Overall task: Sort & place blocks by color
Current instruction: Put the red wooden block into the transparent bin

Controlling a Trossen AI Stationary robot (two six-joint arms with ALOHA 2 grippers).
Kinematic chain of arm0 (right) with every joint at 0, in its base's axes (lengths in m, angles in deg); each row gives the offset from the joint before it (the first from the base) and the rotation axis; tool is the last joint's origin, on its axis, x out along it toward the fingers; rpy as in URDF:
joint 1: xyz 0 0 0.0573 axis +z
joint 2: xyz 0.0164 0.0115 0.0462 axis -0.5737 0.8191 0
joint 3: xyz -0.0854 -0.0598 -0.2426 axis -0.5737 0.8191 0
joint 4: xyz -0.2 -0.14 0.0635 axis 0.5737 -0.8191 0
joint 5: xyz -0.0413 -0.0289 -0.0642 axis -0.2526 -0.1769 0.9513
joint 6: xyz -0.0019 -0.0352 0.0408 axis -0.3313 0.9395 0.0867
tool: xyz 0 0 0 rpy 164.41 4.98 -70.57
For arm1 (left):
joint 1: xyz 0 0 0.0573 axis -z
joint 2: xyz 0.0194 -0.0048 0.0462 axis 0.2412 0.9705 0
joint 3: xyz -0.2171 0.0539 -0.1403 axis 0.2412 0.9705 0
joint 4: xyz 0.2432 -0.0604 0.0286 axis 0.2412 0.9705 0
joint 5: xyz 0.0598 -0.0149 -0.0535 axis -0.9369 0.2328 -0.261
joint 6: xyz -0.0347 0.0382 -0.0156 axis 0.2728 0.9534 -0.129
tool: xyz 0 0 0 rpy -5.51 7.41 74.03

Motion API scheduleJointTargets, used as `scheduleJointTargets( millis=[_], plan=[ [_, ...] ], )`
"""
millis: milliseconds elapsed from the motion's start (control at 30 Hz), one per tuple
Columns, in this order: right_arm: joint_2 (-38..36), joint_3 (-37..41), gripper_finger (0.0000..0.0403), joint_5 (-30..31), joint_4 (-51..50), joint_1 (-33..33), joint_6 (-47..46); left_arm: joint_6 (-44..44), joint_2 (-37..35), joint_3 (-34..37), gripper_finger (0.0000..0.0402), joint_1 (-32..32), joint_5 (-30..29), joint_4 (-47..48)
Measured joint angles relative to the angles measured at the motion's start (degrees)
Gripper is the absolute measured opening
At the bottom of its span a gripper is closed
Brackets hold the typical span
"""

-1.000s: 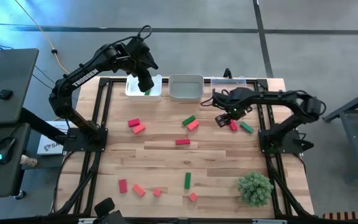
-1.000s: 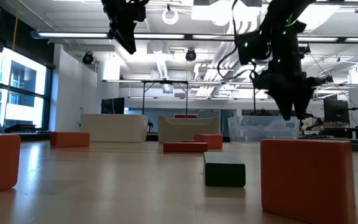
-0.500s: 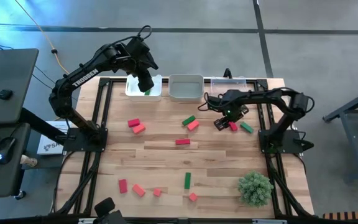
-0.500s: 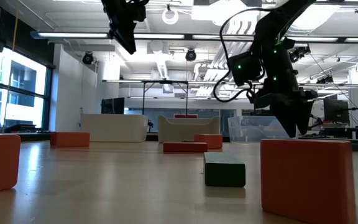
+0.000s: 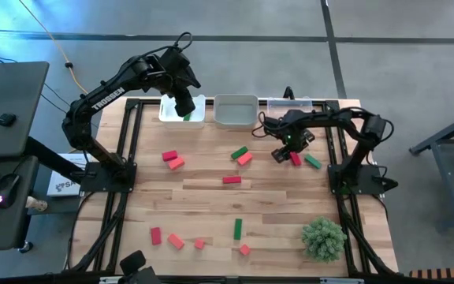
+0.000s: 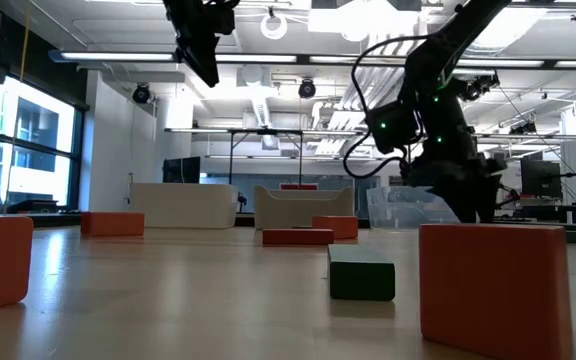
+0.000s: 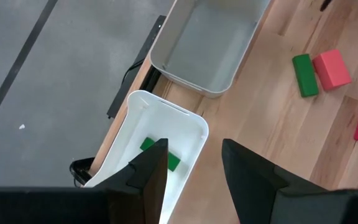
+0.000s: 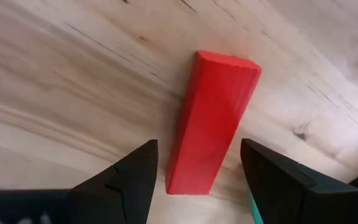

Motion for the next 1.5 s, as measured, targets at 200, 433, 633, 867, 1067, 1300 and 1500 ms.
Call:
scheduleJointTargets(
  millis=[200,433,633,867,1067,1300,1500],
  plan=[
    [0.37,0.00,0.0220,-0.42,1.72,-1.77,2.30,0.00,0.00,0.00,0.0142,0.00,0.00,-0.01],
    [3.54,-0.28,0.0220,-1.19,2.19,-2.66,4.48,-0.05,0.00,0.00,0.0142,0.00,-0.01,-0.01],
    [3.67,-0.22,0.0197,-2.13,2.48,-2.57,4.04,-0.11,0.00,0.00,0.0142,0.00,0.00,0.00],
    [3.72,-0.17,0.0102,-3.24,2.43,-2.52,3.87,-0.19,0.00,0.00,0.0142,0.01,0.00,0.00],
    [3.80,-0.34,0.0098,-3.38,0.90,-2.33,3.81,-0.20,0.00,0.00,0.0142,0.00,0.00,0.00],
    [4.09,-4.91,0.0098,-3.71,-3.26,-0.10,3.60,-0.22,0.00,0.00,0.0142,0.00,0.00,-0.02],
    [4.07,-10.67,0.0098,-3.65,-4.36,2.32,3.65,-1.29,0.00,0.01,0.0142,0.01,-0.02,-0.02]
  ],
)
